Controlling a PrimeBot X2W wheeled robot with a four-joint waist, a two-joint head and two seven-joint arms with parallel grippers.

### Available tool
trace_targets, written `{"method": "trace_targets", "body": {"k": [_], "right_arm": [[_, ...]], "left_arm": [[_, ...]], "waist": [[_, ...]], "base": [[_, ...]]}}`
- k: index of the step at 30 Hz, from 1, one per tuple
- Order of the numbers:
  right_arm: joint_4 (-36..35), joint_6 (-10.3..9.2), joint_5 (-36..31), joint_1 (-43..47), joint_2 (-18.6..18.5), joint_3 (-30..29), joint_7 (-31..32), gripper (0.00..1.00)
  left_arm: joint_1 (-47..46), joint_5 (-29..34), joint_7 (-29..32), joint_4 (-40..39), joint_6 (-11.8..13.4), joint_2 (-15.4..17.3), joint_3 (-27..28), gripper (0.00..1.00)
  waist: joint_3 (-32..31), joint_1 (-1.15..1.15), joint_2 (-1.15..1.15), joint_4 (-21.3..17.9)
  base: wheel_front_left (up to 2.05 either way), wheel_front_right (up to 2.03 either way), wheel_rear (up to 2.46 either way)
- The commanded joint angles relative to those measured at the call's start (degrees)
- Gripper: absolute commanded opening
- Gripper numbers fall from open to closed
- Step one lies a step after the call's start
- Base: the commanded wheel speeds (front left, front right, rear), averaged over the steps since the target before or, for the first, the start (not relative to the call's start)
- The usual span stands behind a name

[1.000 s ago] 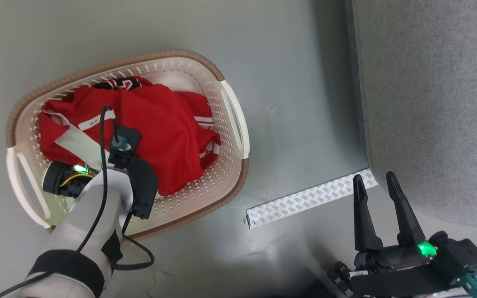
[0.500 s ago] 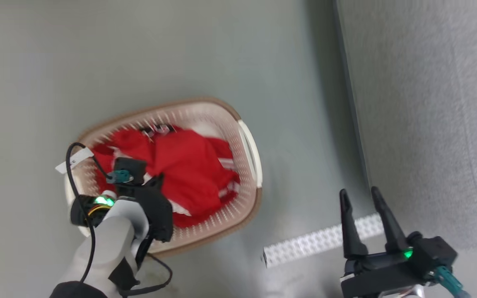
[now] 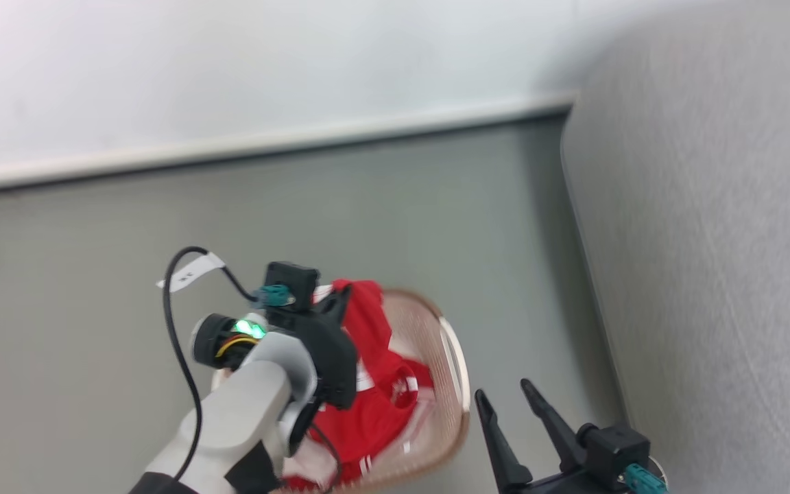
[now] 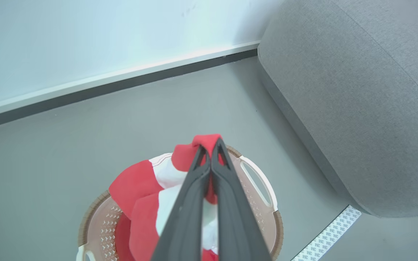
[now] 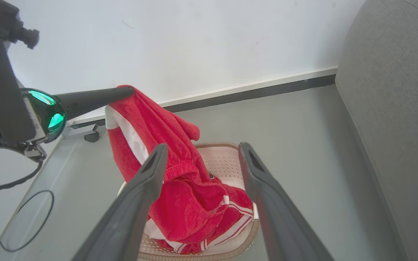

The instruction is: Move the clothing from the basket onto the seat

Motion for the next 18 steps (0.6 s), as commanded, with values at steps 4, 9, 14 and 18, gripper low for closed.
{"method": "trace_targets", "body": {"k": [4, 9, 14, 18], "right_arm": [[1.01, 0.02, 0.95, 0.47, -0.13, 2.19, 0.83, 1.0], [1.83, 0.02, 0.88, -1.33, -0.14, 3.73, 1.73, 1.0], [3.51, 0.03, 0.25, -3.47, -0.14, 4.83, 2.76, 1.0], [5.0, 0.02, 0.2, -4.65, -0.19, 4.84, 3.29, 1.0]], "left_arm": [[1.06, -2.24, 0.57, -4.46, 2.57, 0.02, -2.77, 0.0], [-1.17, -3.27, 1.12, -9.03, 4.27, 0.03, -5.15, 0.0], [-2.47, -4.39, 1.52, -13.31, 4.75, 0.03, -7.3, 0.0], [-3.39, -5.46, 2.07, -16.81, 5.21, 0.04, -9.06, 0.0]], "waist": [[-17.11, 0.02, 0.01, 6.49], [-19.67, 0.02, 0.01, 7.15], [-21.13, 0.02, 0.01, 7.57], [-21.85, 0.02, 0.01, 7.61]], "base": [[0.0, 0.0, 0.0], [0.0, 0.0, 0.0], [0.0, 0.0, 0.0], [0.0, 0.0, 0.0]]}}
